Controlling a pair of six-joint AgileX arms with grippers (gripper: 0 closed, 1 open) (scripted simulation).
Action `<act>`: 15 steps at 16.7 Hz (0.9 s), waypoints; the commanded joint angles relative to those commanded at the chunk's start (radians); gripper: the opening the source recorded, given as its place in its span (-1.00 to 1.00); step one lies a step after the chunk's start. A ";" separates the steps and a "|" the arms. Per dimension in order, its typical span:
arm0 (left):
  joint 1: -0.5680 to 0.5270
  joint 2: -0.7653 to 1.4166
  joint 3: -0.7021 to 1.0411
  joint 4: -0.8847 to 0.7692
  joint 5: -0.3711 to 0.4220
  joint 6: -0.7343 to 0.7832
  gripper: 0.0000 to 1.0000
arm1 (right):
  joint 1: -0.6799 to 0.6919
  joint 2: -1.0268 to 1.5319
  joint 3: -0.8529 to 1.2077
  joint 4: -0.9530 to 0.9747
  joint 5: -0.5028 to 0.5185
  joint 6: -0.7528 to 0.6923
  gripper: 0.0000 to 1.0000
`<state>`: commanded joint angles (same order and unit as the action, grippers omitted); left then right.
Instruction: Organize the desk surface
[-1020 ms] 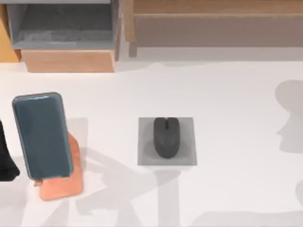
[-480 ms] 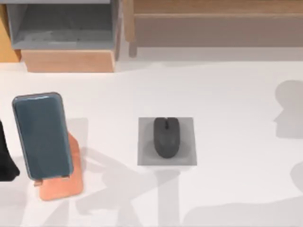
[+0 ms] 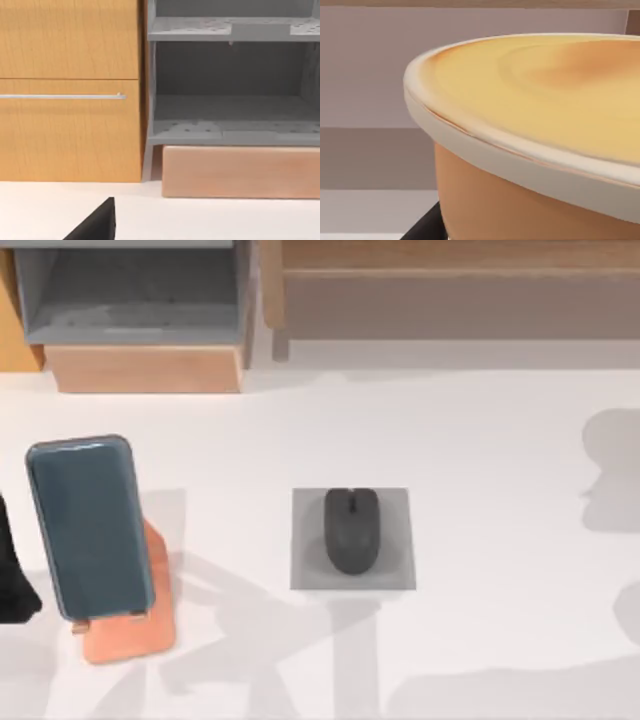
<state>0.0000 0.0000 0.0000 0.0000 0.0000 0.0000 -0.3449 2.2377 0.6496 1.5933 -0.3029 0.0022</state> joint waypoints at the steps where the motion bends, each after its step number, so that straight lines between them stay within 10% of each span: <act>1: 0.000 0.000 0.000 0.000 0.000 0.000 1.00 | 0.000 0.000 0.000 0.000 0.000 0.000 0.10; 8: 0.000 0.000 0.000 0.000 0.000 0.000 1.00 | 0.000 0.000 0.000 0.000 0.000 0.000 -0.96; 15: 0.000 0.000 0.000 0.000 0.000 0.000 1.00 | 0.000 0.000 0.000 0.000 0.000 0.000 -1.00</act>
<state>0.0000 0.0000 0.0000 0.0000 0.0000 0.0000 -0.3449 2.2377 0.6496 1.5933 -0.3029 0.0022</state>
